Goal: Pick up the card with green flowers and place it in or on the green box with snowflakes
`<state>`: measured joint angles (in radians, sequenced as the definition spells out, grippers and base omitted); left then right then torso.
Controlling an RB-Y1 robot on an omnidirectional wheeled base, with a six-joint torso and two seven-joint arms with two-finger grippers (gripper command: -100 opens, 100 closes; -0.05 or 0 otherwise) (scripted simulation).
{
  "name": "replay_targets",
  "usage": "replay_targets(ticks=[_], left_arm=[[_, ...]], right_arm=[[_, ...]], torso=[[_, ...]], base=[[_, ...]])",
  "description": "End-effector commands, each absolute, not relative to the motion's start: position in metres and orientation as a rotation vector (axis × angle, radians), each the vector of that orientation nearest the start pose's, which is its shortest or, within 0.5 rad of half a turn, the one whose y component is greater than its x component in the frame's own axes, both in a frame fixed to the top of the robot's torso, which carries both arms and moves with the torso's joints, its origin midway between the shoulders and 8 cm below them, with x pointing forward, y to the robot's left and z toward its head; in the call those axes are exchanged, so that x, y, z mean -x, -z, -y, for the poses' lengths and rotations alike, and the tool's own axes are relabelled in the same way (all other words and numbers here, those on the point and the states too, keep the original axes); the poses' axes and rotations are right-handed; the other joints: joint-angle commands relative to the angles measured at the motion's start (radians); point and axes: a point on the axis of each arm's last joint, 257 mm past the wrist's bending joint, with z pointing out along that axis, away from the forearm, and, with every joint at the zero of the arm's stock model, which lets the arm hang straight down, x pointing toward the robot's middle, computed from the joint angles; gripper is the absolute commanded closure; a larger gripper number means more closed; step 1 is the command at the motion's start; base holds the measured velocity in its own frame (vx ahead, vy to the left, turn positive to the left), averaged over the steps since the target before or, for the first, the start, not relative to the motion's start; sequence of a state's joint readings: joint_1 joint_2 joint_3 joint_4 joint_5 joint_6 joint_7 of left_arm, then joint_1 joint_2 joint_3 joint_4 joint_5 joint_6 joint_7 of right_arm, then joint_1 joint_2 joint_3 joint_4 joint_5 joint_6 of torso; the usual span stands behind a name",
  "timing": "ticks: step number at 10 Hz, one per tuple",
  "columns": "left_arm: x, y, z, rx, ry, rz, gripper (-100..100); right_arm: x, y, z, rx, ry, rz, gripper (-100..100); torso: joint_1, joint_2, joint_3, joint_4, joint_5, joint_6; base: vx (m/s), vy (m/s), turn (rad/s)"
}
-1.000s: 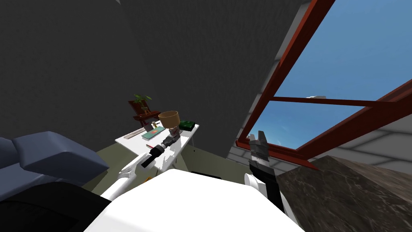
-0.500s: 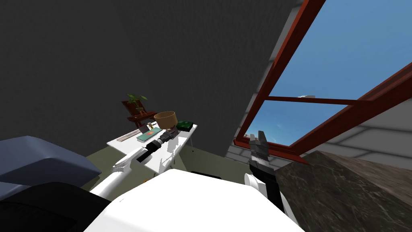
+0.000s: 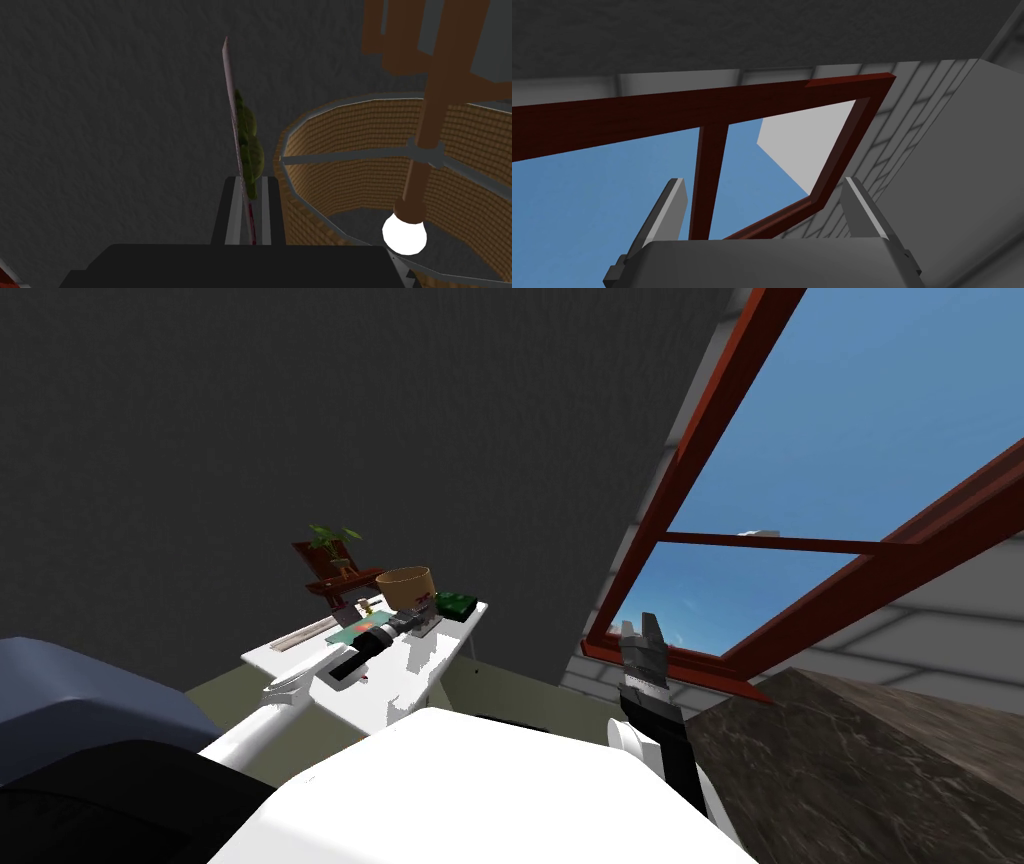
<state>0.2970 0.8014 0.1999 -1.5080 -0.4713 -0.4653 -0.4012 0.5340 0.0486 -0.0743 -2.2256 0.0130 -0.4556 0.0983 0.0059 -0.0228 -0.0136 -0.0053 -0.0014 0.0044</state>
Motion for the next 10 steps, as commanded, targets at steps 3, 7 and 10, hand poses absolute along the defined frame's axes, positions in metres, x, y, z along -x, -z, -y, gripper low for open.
replay_targets(ticks=[3,7,10], left_arm=[[-0.44,0.193,-0.496,-0.145,0.015,-1.661,100],[-0.443,0.197,-0.506,-0.072,0.028,-1.697,100],[-0.446,0.192,-0.507,-0.065,0.034,-1.697,100]], right_arm=[[-0.35,0.02,0.317,-0.741,-1.085,-0.69,0],[-0.35,0.02,0.317,-0.741,-1.085,-0.69,0],[-0.35,0.02,0.317,-0.741,-1.085,-0.69,0]], torso=[[0.007,-0.01,-0.007,-0.003,0.002,0.003],[0.02,-0.035,-0.023,-0.011,0.01,0.01],[0.022,-0.036,-0.024,-0.012,0.012,0.011]], base=[[0.179,0.023,-0.014],[0.154,0.001,-0.019],[0.056,-0.008,-0.043]])
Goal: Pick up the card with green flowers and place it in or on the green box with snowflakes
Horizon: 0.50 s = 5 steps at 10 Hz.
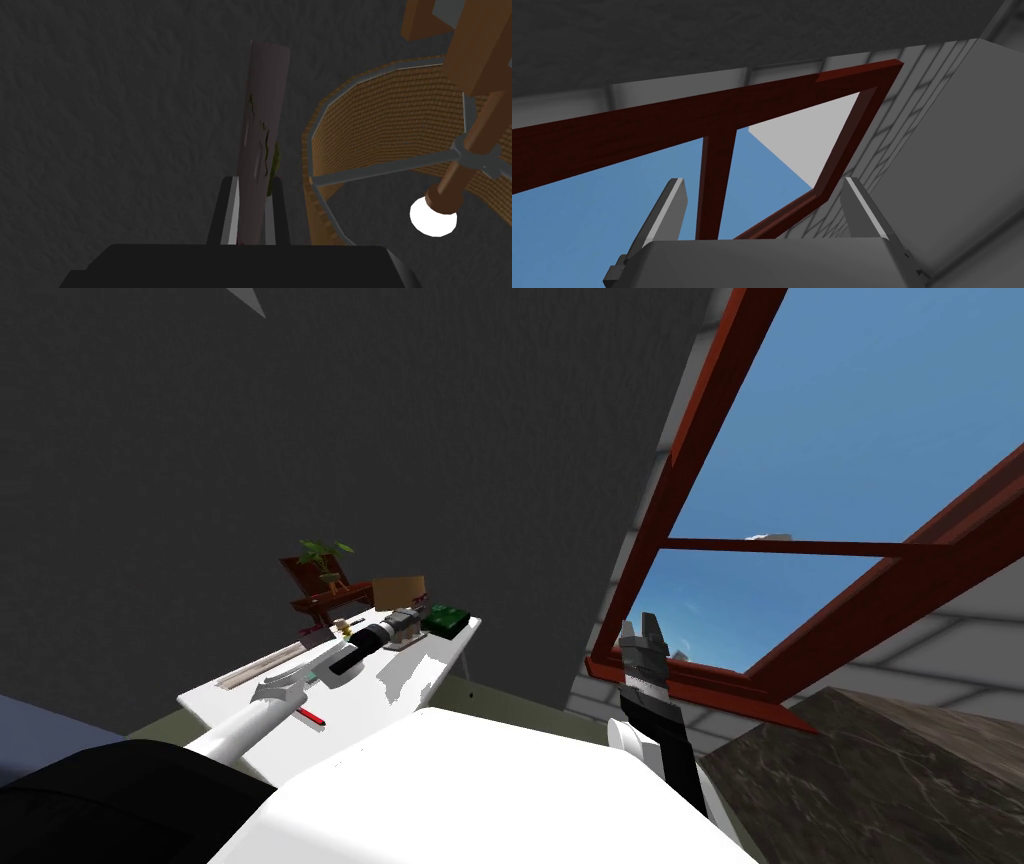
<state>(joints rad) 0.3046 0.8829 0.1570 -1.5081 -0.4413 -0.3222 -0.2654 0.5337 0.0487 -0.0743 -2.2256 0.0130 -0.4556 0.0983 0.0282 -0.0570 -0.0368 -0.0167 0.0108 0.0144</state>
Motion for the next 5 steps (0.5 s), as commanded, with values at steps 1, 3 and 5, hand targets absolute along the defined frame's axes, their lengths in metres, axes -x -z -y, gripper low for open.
replay_targets(ticks=[1,3,5], left_arm=[[-0.4462,0.1912,-0.507,-0.063,0.036,-1.696,-100],[-0.4464,0.1919,-0.5029,-0.069,0.045,-1.696,-100],[-0.4465,0.1918,-0.5029,-0.069,0.045,-1.695,-100]], right_arm=[[-0.3505,0.0197,0.3169,-0.741,-1.085,-0.69,0],[-0.3505,0.0197,0.3169,-0.741,-1.085,-0.69,0],[-0.3505,0.0197,0.3169,-0.741,-1.085,-0.69,0]], torso=[[0.0,0.0,0.0,0.0,0.0,0.0],[0.005,0.002,0.001,0.001,0.0,-0.003],[0.008,0.002,0.001,0.001,0.001,-0.003]], base=[[0.006,-0.001,0.0],[0.0,-0.01,-0.015],[0.0,0.0,0.0]])
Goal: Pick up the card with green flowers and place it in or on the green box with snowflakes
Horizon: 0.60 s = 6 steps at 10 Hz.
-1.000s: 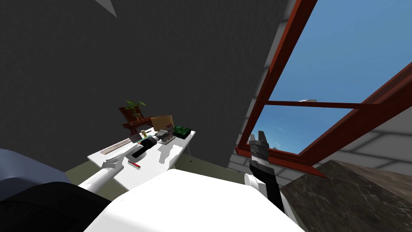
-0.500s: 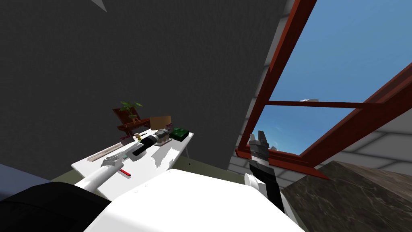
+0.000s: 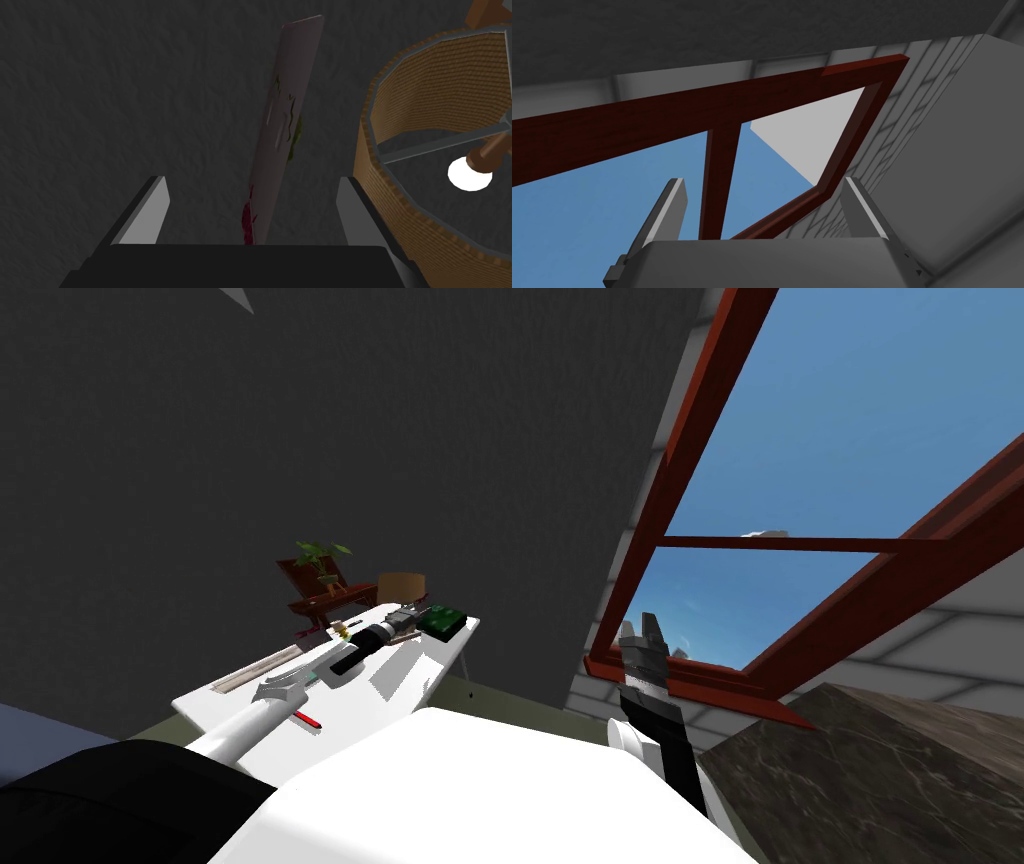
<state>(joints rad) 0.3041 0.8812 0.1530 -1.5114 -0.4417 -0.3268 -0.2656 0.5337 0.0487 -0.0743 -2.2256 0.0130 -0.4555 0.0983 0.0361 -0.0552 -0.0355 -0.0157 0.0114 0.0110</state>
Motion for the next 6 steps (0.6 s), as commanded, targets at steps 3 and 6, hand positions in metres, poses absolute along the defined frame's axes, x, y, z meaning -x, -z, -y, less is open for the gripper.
replay_targets(ticks=[3,6], left_arm=[[-0.453,0.154,-0.506,-0.092,0.043,-1.66,-100],[-0.46,0.117,-0.505,-0.119,0.045,-1.627,-100]], right_arm=[[-0.351,0.02,0.317,-0.741,-1.085,-0.69,0],[-0.351,0.02,0.317,-0.741,-1.085,-0.69,0]], torso=[[-0.002,0.002,0.001,0.0,-0.001,0.0],[-0.005,0.004,0.002,0.001,-0.001,0.0]], base=[[-0.031,-0.032,0.073],[-0.065,-0.069,0.085]])
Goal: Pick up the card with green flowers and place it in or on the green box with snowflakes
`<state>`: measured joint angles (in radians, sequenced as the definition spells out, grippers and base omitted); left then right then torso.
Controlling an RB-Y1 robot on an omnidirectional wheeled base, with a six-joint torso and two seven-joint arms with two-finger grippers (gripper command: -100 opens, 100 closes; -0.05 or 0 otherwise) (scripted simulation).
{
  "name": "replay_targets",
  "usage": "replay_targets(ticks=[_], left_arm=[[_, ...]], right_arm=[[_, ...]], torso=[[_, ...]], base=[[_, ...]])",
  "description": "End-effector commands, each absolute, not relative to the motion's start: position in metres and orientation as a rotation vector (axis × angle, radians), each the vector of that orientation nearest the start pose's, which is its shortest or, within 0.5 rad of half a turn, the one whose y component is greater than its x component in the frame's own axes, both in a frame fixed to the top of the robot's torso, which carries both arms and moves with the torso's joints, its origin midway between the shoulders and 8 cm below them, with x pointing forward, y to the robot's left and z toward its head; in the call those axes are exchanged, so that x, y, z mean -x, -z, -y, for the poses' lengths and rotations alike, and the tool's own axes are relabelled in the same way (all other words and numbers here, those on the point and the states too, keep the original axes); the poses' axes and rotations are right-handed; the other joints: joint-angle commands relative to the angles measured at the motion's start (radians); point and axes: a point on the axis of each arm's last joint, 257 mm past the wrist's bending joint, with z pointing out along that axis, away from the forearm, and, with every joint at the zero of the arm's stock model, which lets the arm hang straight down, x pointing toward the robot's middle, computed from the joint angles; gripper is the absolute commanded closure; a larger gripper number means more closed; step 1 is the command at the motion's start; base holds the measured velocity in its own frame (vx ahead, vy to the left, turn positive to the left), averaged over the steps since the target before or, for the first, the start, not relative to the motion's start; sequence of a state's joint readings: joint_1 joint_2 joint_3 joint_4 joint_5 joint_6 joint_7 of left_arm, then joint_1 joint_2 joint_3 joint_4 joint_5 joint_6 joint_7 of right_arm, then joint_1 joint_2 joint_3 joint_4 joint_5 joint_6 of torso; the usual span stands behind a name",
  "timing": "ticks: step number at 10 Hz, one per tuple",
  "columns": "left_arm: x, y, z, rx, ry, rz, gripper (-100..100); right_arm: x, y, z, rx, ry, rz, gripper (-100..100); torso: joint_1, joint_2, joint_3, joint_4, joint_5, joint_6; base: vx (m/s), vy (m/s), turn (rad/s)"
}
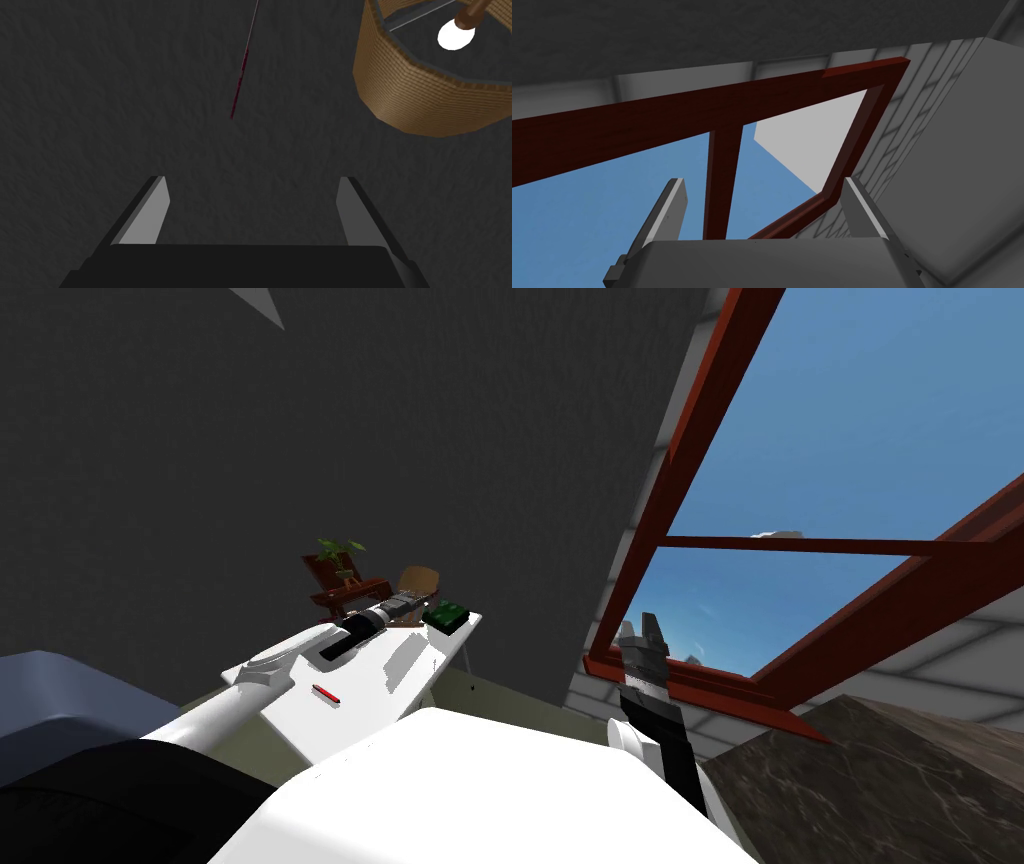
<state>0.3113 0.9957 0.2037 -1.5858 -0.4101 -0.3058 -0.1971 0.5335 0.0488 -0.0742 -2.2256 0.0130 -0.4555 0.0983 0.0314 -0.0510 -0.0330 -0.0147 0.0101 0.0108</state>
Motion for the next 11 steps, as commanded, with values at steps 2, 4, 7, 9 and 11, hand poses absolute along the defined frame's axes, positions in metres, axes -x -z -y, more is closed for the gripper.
replay_targets(ticks=[2,4,7,9,11], left_arm=[[-0.463,0.093,-0.502,-0.139,0.05,-1.606,-100],[-0.467,0.069,-0.497,-0.16,0.056,-1.585,-100],[-0.466,0.075,-0.498,-0.156,0.055,-1.59,0],[-0.466,0.075,-0.498,-0.156,0.055,-1.59,0],[-0.466,0.075,-0.498,-0.156,0.055,-1.59,0]], right_arm=[[-0.351,0.02,0.317,-0.741,-1.085,-0.69,0],[-0.351,0.02,0.317,-0.741,-1.085,-0.69,0],[-0.351,0.02,0.317,-0.741,-1.085,-0.69,0],[-0.351,0.02,0.317,-0.741,-1.085,-0.69,0],[-0.351,0.02,0.317,-0.741,-1.085,-0.69,0]], torso=[[0.0,0.0,0.0,0.0,0.0,0.0],[0.0,-0.001,0.0,0.0,0.0,0.0],[0.004,-0.004,-0.002,-0.001,0.001,0.0],[0.005,-0.004,-0.003,-0.001,0.002,0.0],[0.005,-0.005,-0.003,-0.001,0.002,0.0]], base=[[-0.055,-0.059,0.083],[-0.058,-0.058,0.072],[-0.011,-0.01,0.004],[0.0,0.0,0.0],[0.0,0.0,0.0]])
